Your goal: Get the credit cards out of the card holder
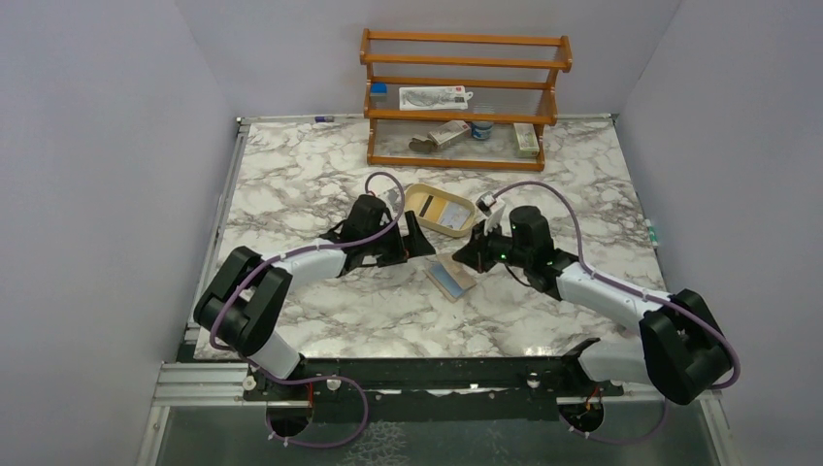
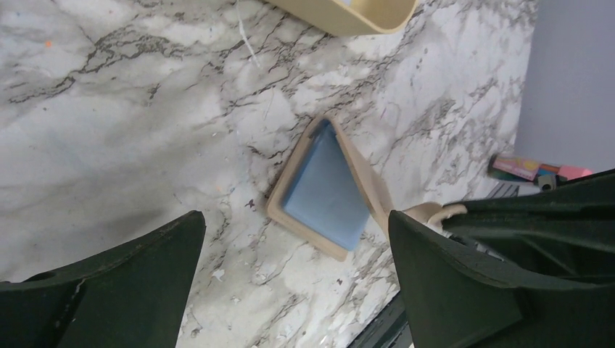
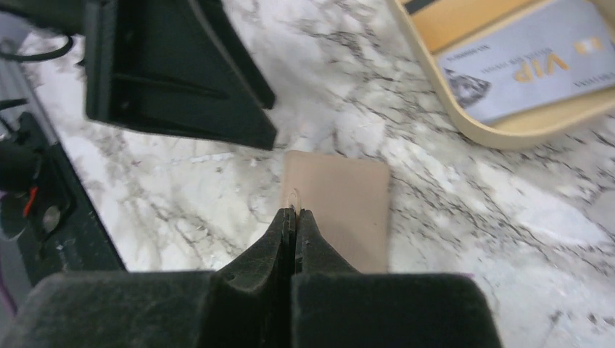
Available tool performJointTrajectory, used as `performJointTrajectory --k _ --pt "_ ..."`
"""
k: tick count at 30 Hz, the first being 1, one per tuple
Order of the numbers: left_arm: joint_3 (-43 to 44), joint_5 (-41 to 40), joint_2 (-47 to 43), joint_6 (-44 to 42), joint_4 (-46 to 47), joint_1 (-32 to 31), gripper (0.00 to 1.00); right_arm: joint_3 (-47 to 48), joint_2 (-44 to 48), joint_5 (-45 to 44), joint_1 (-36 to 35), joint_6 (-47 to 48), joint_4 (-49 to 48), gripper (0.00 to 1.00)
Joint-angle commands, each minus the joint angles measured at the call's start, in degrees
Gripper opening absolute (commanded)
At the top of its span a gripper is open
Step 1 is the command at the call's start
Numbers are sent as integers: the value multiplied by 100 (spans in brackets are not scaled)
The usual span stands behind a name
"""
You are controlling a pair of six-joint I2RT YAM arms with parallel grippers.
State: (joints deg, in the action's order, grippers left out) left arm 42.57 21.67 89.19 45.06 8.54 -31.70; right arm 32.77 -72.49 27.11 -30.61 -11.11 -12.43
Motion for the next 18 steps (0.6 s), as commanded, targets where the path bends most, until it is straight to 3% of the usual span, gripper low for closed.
performJointTrajectory --k 1,6,7,9,12,14,18 --pt "208 -320 134 -263 -405 -105 96 -128 161 -1429 64 -341 134 1" --pt "294 -360 174 -328 -512 -117 95 -97 250 -2654 92 -531 499 4" --pt "308 -371 176 -338 -533 -117 95 -51 240 -2689 98 -521 597 19" --pt "315 -382 171 -363 -574 -116 95 29 238 -2815 101 -469 729 63" --pt "333 -390 178 -396 -619 -116 95 38 386 -2749 101 -411 789 95" --pt "335 -386 171 -409 -646 -116 95 22 539 -2547 100 -432 830 100" --pt "344 -379 148 -432 -698 -115 95 -98 895 -2211 115 -495 790 100"
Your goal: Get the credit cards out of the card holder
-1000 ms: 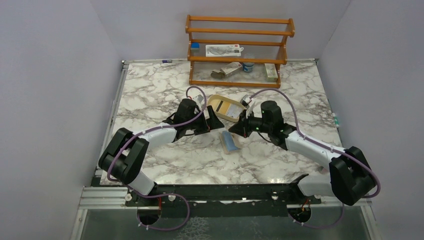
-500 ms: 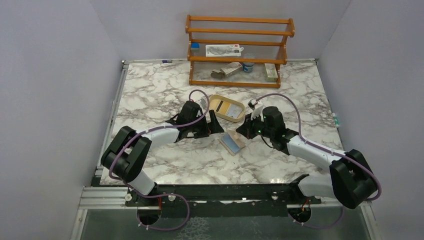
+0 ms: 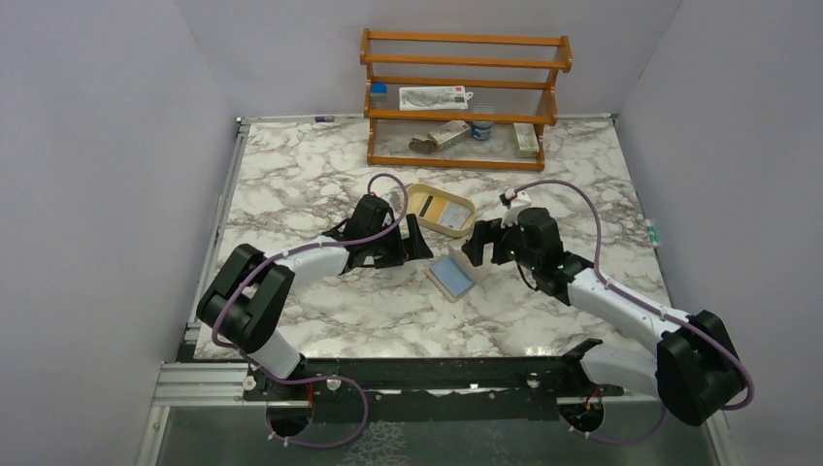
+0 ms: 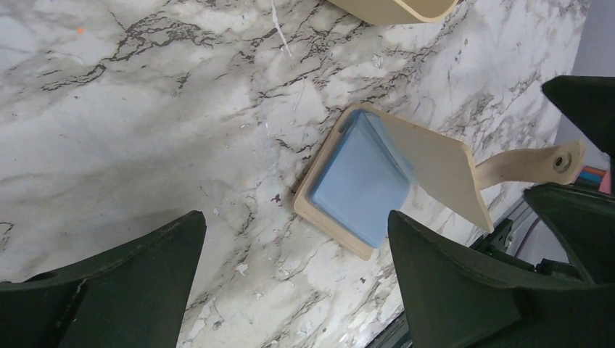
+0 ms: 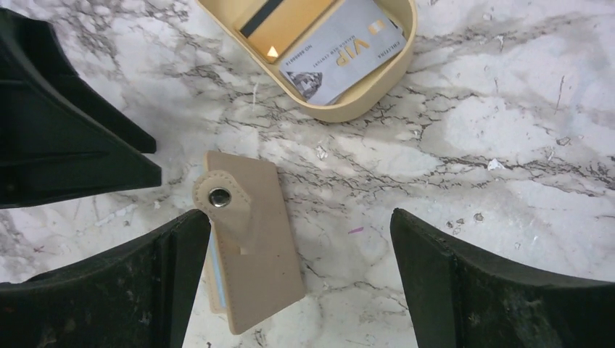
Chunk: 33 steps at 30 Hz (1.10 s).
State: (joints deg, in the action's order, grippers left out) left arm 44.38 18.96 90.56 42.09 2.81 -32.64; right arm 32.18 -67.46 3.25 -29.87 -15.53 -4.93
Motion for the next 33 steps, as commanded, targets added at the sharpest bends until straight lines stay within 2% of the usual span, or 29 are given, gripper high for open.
performJointTrajectory --k 1,7,11,16,18,27,33 --pt "158 -111 1 -139 -142 -27 95 -38 441 368 39 -15 45 100" --pt "97 -155 -61 -150 -178 -32 95 180 360 931 31 177 695 100" --pt "95 -165 -23 -139 -167 -37 95 87 460 1115 -51 55 677 100" --pt "134 -173 21 -148 -167 -41 95 384 21 -45 -1047 316 1099 100" --pt "157 -167 34 -157 -173 -49 95 478 -215 -245 -1302 291 1101 100" --pt "132 -243 -65 -166 -272 -49 95 762 -925 -1040 -1649 460 1432 100" --pt "100 -263 -73 -139 -272 -49 95 787 -1041 -1049 -1939 561 1447 100"
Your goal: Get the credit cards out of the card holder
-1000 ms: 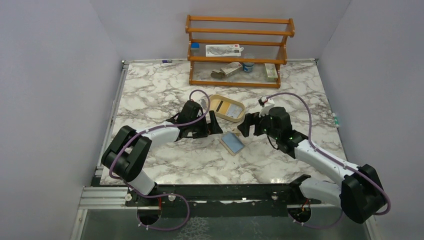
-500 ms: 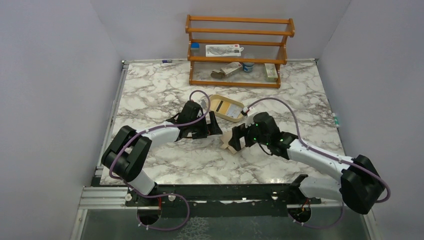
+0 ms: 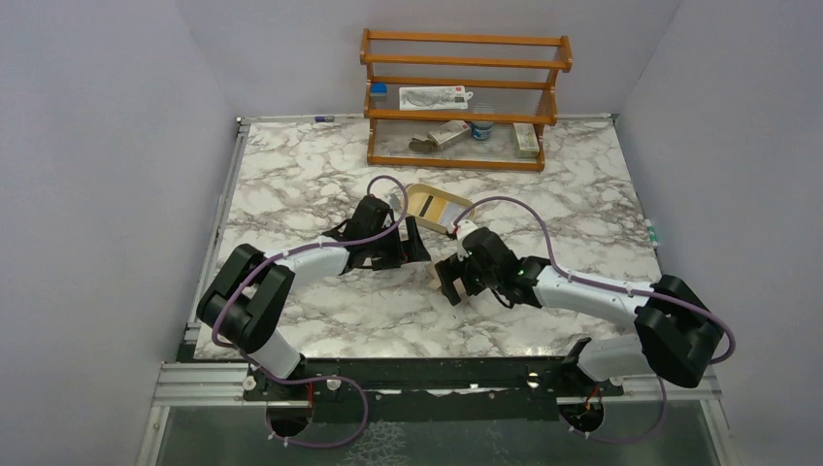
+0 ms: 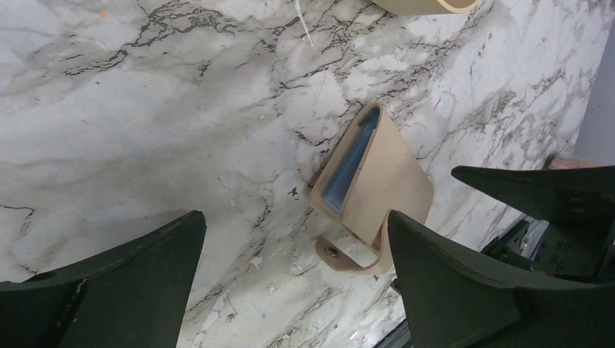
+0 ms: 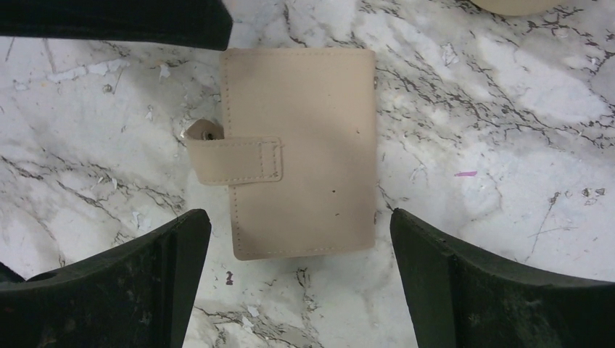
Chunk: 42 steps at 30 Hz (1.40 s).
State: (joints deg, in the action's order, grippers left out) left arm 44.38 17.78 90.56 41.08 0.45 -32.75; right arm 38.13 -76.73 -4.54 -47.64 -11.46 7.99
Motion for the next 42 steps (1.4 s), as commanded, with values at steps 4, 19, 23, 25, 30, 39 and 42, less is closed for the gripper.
performJointTrajectory --k 4,19,23,25,30,39,42 --pt "114 -143 -67 -57 -36 -38 95 404 -422 -503 -247 215 357 100" --pt "154 -156 -44 -126 -229 -48 95 835 -1247 -915 -334 62 779 71" --pt "96 -176 -100 -118 -212 -47 95 858 -1290 -827 -333 88 723 63" --pt "75 -171 -109 -118 -212 -44 95 886 -1328 -817 -334 98 740 62" --pt "62 -157 -122 -126 -203 -46 95 906 -1362 -751 -333 84 760 81" --pt "14 -136 -139 -153 -194 -47 95 862 -1252 -506 -331 -60 675 87" --pt "-10 -135 -194 -162 -202 -47 95 910 -1412 -451 -323 -58 638 83"
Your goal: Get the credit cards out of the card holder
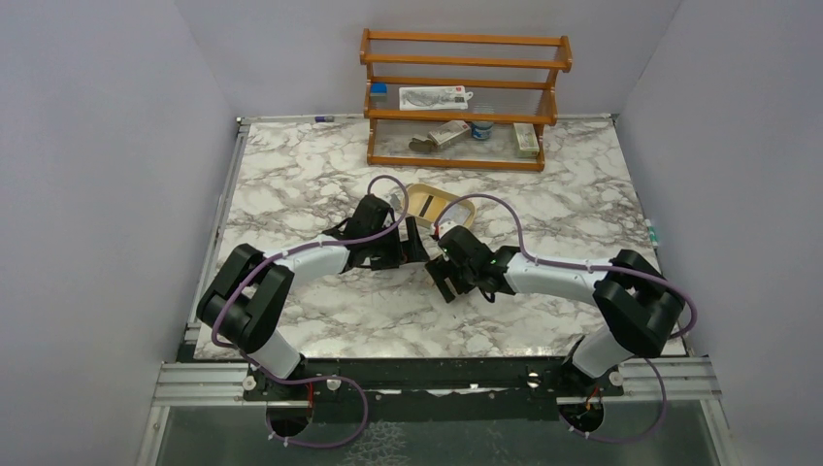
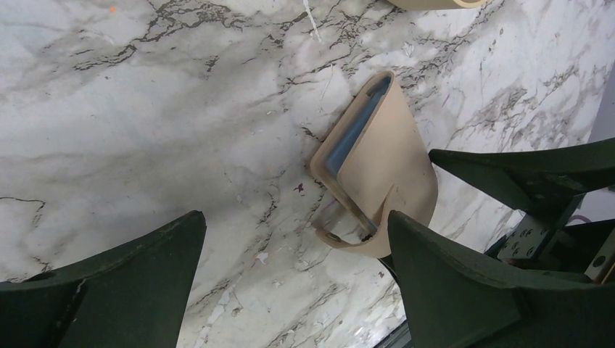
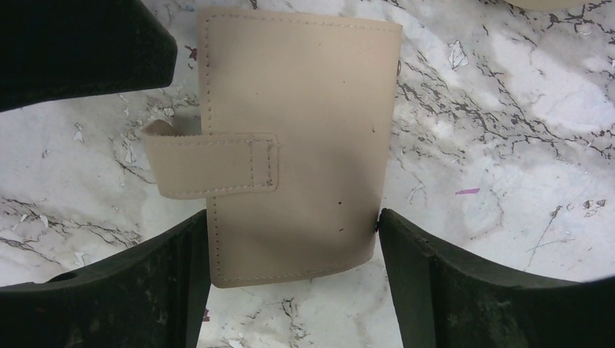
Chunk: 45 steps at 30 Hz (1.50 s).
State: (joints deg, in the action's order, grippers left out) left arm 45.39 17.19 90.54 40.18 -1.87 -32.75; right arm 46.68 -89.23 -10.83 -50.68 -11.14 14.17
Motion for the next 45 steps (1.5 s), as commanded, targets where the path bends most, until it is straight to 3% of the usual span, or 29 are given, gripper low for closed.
performJointTrajectory --k 1,6,7,9,10,11,21,28,36,45 --pt "-117 -84 -213 -72 29 -47 95 68 -203 228 -21 -95 -1 80" --pt "-193 -111 -312 -49 11 -46 95 122 -338 460 -21 -181 -64 57" --pt "-215 -111 -324 -34 23 -47 95 143 -369 498 -21 -199 -57 48" --pt "-275 -98 -357 28 68 -43 95 171 -423 528 -21 -279 -43 15" --pt "-314 -75 -372 71 114 -52 95 180 -442 541 -21 -322 -35 4" --pt "-364 -37 -393 120 157 -55 95 181 -439 574 -21 -364 -29 1" --pt "-1136 100 -643 828 1422 -58 95 7 -94 874 17 -1351 -293 1" --pt "-1460 -172 -866 1060 1796 -60 96 -672 801 1040 347 -2554 -991 1" --pt "-1786 -589 -1101 1379 2338 -58 95 -1825 2020 1446 584 -3569 -2665 1" --pt "-2302 -80 -823 2357 4100 -62 88 -2913 2490 2049 697 -4425 -5098 1"
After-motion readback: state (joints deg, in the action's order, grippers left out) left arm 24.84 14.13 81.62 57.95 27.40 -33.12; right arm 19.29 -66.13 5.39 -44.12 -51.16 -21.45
